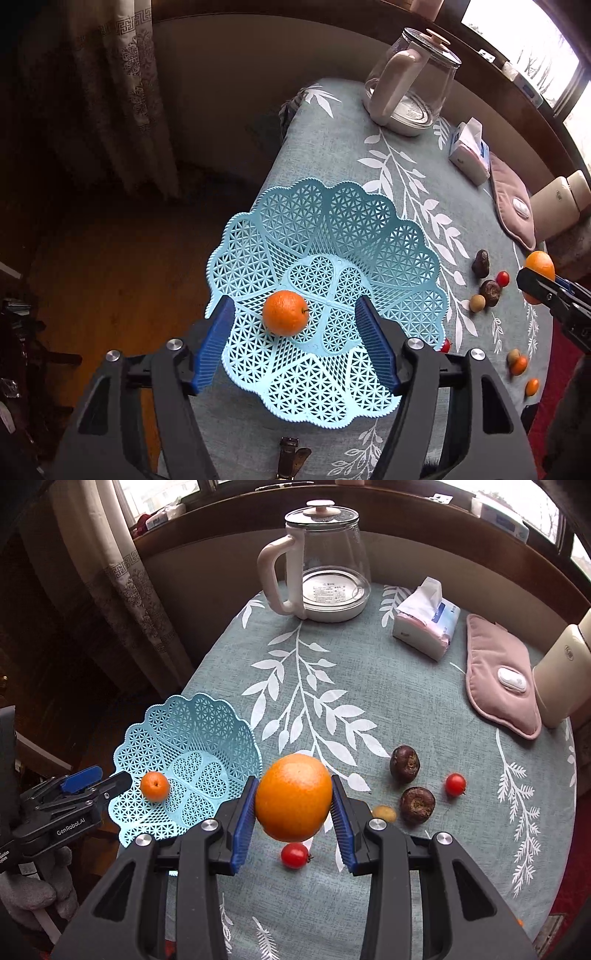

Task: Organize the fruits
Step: 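Open the left gripper to drop its orange into the basket, then move the right gripper over the basket and release its orange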

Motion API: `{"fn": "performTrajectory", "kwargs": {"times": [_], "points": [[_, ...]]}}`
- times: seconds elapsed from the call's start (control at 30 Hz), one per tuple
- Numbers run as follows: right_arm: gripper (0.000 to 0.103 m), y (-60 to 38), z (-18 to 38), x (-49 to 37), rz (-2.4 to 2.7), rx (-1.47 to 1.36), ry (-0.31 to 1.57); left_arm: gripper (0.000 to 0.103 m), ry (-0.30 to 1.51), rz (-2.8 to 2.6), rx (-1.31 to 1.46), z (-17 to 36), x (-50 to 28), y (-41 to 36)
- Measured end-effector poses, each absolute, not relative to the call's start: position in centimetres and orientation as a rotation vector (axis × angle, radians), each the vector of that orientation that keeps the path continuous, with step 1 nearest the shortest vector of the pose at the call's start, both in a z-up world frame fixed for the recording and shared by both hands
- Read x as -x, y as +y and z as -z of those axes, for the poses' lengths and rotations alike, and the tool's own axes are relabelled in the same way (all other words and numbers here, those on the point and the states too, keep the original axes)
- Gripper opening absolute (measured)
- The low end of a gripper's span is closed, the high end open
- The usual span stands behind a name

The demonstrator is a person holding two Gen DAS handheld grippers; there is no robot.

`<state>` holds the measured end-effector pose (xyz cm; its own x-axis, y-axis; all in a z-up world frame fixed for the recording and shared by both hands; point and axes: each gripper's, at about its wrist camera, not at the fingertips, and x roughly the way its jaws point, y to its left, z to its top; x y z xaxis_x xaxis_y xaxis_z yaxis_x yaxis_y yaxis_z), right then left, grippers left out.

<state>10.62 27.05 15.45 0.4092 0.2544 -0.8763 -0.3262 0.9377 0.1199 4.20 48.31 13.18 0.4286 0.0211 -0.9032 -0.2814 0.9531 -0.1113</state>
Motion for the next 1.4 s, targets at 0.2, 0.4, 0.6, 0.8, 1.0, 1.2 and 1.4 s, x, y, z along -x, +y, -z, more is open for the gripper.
{"fn": "performTrajectory", "kwargs": {"times": [0.2,0.4,0.6,0.8,1.0,1.2,1.4], "points": [[0.039,30.2,-15.3,-11.0,-0.430,0.102,1.089,0.069,1.100,-0.214,0.262,-13.9,-3.4,49.5],[0.039,33.3,-14.5,-11.6,-0.477,0.120,1.094,0.076,1.072,-0.252,0.223,-14.9,-2.5,50.3],[0.039,35.2,-13.7,-12.5,-0.508,0.118,1.116,0.078,1.059,-0.267,0.196,-15.6,-2.0,50.6],[0.039,36.6,-13.1,-12.8,-0.528,0.128,1.129,0.078,1.053,-0.275,0.205,-15.7,-2.0,50.8],[0.059,35.8,-13.5,-13.0,-0.522,0.100,1.107,0.078,1.048,-0.275,0.193,-15.9,-2.2,50.4],[0.059,34.0,-13.7,-13.3,-0.490,0.067,1.104,0.078,1.042,-0.268,0.169,-16.3,-2.9,49.5],[0.059,31.3,-13.6,-13.5,-0.441,0.025,1.109,0.079,1.038,-0.245,0.141,-16.6,-3.7,48.1]]}}
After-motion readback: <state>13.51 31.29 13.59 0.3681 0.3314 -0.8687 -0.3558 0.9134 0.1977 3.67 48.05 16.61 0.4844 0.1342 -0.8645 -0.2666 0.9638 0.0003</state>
